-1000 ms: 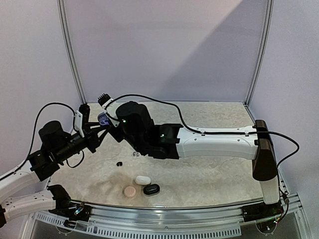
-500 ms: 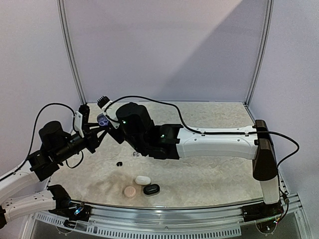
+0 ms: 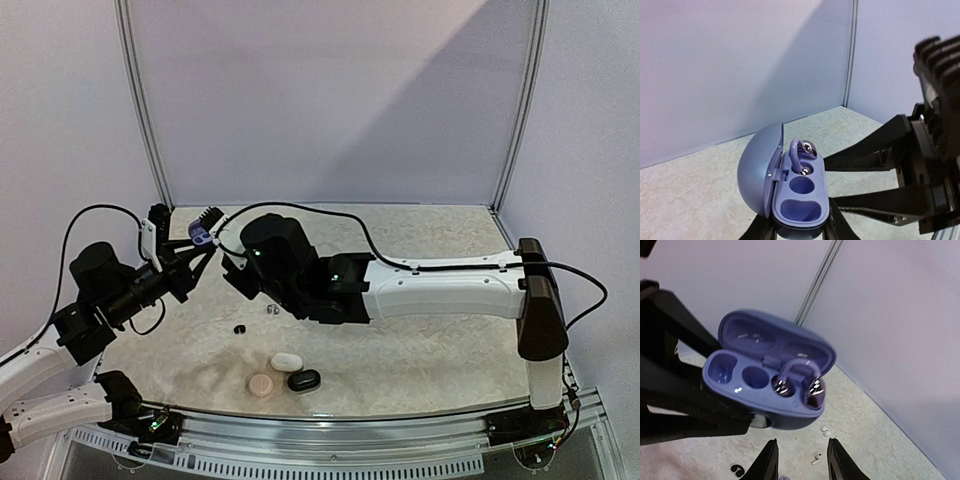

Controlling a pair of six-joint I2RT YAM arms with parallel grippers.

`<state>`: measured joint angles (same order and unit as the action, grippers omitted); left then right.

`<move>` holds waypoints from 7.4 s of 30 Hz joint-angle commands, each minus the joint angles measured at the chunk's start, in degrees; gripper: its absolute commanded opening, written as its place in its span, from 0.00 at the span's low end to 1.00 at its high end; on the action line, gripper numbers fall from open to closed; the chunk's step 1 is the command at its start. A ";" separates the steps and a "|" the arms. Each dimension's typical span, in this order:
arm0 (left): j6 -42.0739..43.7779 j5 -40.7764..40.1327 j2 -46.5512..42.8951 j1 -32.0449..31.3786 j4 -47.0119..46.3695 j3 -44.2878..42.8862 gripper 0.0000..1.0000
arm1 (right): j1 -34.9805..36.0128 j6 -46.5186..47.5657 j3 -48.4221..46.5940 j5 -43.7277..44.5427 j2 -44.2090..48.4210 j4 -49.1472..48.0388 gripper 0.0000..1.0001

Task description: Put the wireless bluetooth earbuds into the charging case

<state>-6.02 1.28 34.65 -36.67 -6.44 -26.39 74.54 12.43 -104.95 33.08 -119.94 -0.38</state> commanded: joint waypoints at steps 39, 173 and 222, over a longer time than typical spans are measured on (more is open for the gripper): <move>6.94 33.00 0.06 2.37 2.80 -2.52 0.00 | -6.46 4.54 3.49 -51.73 16.02 17.03 0.12; 13.74 30.54 -0.55 2.12 2.70 -1.91 0.00 | -8.24 1.68 5.89 -52.34 12.76 17.31 0.06; 6.21 29.41 -3.08 3.26 0.56 -0.38 0.00 | -7.05 10.72 11.62 -49.66 15.65 9.81 0.21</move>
<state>1.34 30.81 32.84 -34.09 -1.43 -27.18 67.29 23.70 -93.30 -16.82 -104.44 7.20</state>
